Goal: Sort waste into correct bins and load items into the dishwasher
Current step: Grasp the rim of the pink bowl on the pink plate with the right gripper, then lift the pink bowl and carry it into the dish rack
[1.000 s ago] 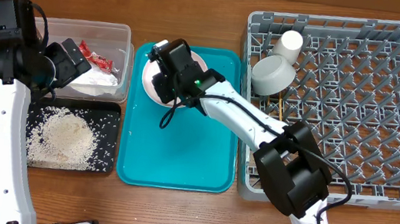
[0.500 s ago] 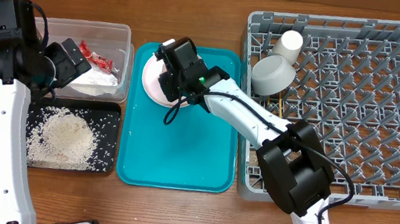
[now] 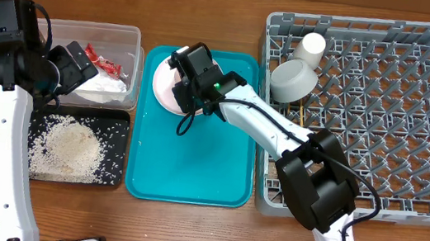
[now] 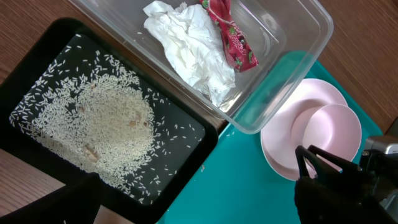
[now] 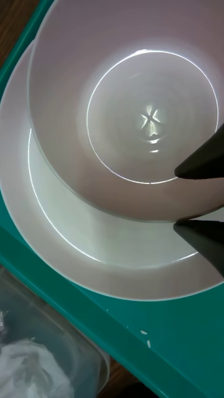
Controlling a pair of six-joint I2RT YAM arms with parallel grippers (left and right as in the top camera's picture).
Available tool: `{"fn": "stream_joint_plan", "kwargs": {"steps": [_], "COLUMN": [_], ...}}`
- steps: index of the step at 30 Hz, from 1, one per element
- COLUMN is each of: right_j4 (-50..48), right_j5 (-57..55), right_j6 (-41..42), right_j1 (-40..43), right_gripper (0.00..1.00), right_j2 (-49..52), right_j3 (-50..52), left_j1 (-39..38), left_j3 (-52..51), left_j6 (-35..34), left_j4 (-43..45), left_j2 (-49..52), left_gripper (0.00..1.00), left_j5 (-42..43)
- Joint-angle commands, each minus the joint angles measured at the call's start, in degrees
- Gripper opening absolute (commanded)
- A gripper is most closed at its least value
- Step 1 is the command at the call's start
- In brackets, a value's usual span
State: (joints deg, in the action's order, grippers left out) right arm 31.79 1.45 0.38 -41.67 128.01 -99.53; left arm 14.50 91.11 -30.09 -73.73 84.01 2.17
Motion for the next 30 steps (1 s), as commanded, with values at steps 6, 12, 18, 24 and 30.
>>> {"fn": "stream_joint_plan", "kwargs": {"steps": [6, 12, 18, 24, 30], "right_j4": [1.05, 1.38, 1.49, 3.08, 4.28], "right_j5": [-0.31, -0.31, -0.31, 4.48, 12.13], "right_j6": [0.04, 0.07, 0.07, 0.09, 0.15], "right_j1": [-0.11, -0.11, -0.11, -0.09, -0.02], "right_gripper": [0.24, 0.19, 0.05, 0.04, 0.04], "right_j2": [0.07, 0.07, 0.04, -1.88, -11.78], "right_j3": [0.59, 0.59, 0.5, -1.38, -2.58], "left_j1": [0.11, 0.11, 0.11, 0.11, 0.11], "left_j3": [-0.09, -0.09, -0.09, -0.09, -0.09], "left_j6": [-0.15, -0.15, -0.15, -0.15, -0.15], "left_j4": [0.07, 0.07, 0.07, 0.07, 0.07], "left_j2": [0.26, 0.26, 0.26, 0.26, 0.26], "left_gripper": [1.0, 1.0, 1.0, 1.0, 1.0], "left_j5": [0.2, 0.2, 0.2, 0.22, 0.2]}}
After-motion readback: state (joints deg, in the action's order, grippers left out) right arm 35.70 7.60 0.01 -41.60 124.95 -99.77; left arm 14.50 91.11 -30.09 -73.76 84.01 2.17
